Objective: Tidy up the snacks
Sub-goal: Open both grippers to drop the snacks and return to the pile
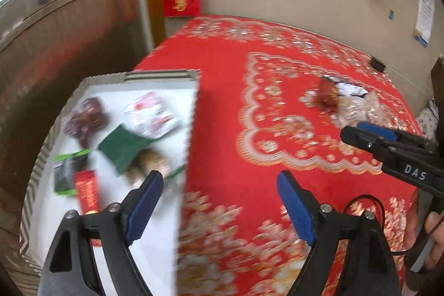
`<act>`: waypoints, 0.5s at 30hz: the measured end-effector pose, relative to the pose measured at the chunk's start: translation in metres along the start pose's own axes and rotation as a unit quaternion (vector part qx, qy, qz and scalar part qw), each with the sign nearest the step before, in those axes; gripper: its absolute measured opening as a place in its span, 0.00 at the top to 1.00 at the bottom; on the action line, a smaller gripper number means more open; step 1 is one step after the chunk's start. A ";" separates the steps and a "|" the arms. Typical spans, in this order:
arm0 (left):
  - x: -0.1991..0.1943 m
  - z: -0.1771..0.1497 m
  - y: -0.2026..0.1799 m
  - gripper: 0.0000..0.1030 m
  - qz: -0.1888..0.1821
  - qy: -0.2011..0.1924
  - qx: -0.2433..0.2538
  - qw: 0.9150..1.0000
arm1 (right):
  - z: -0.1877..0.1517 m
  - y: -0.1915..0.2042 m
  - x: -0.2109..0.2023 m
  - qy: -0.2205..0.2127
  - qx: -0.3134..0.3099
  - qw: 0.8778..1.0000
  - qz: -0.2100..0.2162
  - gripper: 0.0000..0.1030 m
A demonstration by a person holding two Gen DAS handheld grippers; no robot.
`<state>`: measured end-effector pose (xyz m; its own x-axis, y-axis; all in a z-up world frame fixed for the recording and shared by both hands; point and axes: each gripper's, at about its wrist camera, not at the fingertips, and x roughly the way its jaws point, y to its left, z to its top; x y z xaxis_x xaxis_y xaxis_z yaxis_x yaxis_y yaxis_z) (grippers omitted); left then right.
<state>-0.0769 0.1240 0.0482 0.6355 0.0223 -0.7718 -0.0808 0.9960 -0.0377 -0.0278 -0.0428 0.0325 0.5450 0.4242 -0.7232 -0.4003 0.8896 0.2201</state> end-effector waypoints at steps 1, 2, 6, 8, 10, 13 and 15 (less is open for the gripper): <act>0.002 0.005 -0.007 0.17 -0.004 0.000 0.004 1.000 | -0.001 -0.015 -0.002 0.002 0.016 1.000 -0.004 0.49; 0.003 0.009 -0.014 0.17 -0.008 0.001 0.007 1.000 | -0.003 -0.026 -0.003 0.005 0.028 1.000 -0.007 0.49; 0.014 0.026 -0.039 0.17 -0.022 0.011 0.023 0.999 | -0.007 -0.063 -0.013 0.000 0.059 0.998 -0.027 0.49; 0.020 0.036 -0.048 0.17 -0.030 0.018 0.026 0.999 | -0.007 -0.078 -0.019 -0.009 0.065 0.997 -0.047 0.45; 0.026 0.045 -0.058 0.17 -0.038 0.023 0.027 0.999 | -0.005 -0.088 -0.025 -0.015 0.062 0.995 -0.082 0.29; 0.037 0.060 -0.073 0.17 -0.037 0.030 0.037 0.998 | -0.003 -0.097 -0.029 -0.016 0.051 0.992 -0.111 0.29; 0.045 0.070 -0.083 0.17 -0.042 0.036 0.041 0.998 | 0.001 -0.103 -0.026 -0.011 0.048 0.991 -0.122 0.29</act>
<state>0.0125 0.0481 0.0610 0.5798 -0.0647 -0.8122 0.0352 0.9979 -0.0544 -0.0001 -0.1450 0.0292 0.6336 0.1969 -0.7482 -0.1838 0.9777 0.1017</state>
